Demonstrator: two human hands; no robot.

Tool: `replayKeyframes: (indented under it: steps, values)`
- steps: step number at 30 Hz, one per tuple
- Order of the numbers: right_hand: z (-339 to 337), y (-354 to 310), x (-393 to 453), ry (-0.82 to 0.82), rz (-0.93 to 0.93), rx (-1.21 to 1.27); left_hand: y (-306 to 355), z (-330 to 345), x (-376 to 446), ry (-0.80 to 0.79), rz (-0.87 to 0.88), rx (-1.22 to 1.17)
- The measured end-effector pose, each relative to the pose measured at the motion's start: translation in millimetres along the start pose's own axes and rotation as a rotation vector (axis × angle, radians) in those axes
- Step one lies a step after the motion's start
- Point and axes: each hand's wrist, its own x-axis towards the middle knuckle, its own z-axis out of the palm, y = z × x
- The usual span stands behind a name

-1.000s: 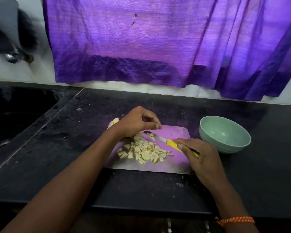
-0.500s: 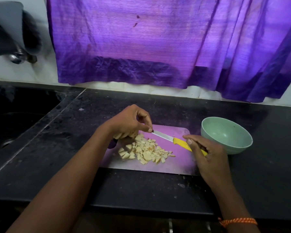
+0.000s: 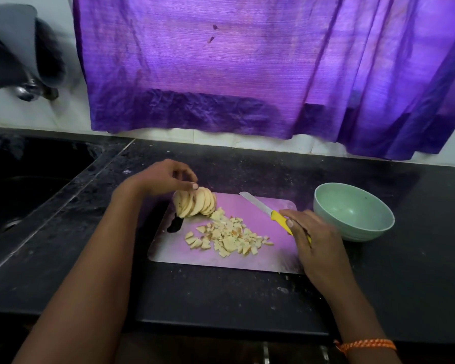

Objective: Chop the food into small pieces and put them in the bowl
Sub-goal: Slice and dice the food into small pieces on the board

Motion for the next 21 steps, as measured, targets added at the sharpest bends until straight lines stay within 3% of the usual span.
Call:
replayKeyframes:
  steps: [4,12,17,21]
  values:
    - [1.2,-0.7,0.4,-0.019,0.026,-0.049,-14.2,-14.2,-6.1,0.013,-0.082,-0.095]
    - [1.6,-3.4,0.2,-0.030,0.064,-0.104,-11.9,-5.5,-3.6,-0.151,-0.213,-0.102]
    - [2.4,-3.3,-0.8,-0.032,0.070,-0.129,-11.0,-3.3,-1.2,-0.124,-0.232,-0.103]
    - [2.3,-3.7,0.8,-0.009,0.056,-0.084,-3.2,-7.1,-3.8,-0.006,-0.193,-0.106]
